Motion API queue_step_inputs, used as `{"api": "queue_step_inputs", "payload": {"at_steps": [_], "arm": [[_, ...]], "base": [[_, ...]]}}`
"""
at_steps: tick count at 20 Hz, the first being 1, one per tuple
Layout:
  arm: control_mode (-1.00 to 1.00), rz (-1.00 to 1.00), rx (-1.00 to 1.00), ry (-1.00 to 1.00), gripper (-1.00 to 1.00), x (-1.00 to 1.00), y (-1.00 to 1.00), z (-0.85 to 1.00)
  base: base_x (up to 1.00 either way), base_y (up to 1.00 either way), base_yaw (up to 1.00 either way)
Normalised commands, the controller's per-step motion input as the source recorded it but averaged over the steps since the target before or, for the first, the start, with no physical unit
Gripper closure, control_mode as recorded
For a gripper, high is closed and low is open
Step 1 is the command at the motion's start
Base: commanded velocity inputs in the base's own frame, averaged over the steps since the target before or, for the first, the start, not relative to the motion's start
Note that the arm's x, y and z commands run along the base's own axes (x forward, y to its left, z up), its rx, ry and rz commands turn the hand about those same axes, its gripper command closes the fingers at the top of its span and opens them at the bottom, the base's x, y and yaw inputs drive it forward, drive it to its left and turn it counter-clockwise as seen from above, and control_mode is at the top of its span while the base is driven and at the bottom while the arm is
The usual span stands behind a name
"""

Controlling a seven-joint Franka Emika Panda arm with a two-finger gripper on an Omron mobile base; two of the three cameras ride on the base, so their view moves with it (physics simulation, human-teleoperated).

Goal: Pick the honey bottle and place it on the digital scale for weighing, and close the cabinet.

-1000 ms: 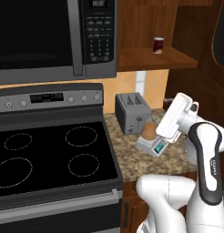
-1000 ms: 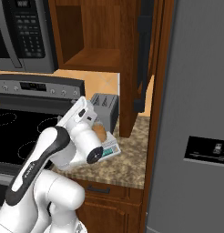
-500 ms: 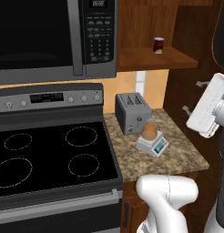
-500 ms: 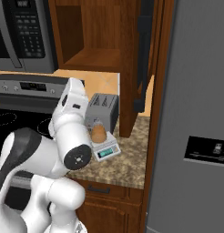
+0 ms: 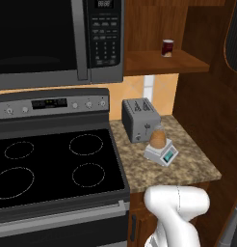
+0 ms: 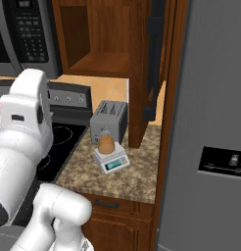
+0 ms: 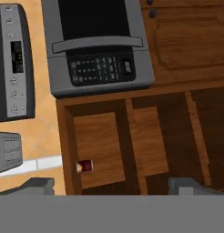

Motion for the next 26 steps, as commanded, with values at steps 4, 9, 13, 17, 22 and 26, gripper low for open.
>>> {"api": "queue_step_inputs", "payload": {"at_steps": [4, 9, 13, 17, 22, 26], "arm": [[-1.0, -0.16, 0.04, -0.13, -1.0, -0.83, -0.35, -0.16], [-1.0, -0.05, 0.14, -0.31, -1.0, -0.8, -0.35, -0.64], [-1.0, 0.0, 0.0, -0.45, -1.0, -0.3, -0.02, -0.91], [-1.0, 0.01, 0.01, -0.29, -1.0, 0.09, -0.04, -0.78], [-1.0, 0.05, 0.0, -0.07, -1.0, 0.17, 0.01, -0.74], [-1.0, 0.05, 0.1, 0.01, -1.0, 0.74, -0.6, -0.52]], "base": [[0.0, 0.0, 0.0], [0.0, 0.0, 0.0], [0.0, 0.0, 0.0], [0.0, 0.0, 0.0], [0.0, 0.0, 0.0], [0.0, 0.0, 0.0]]}}
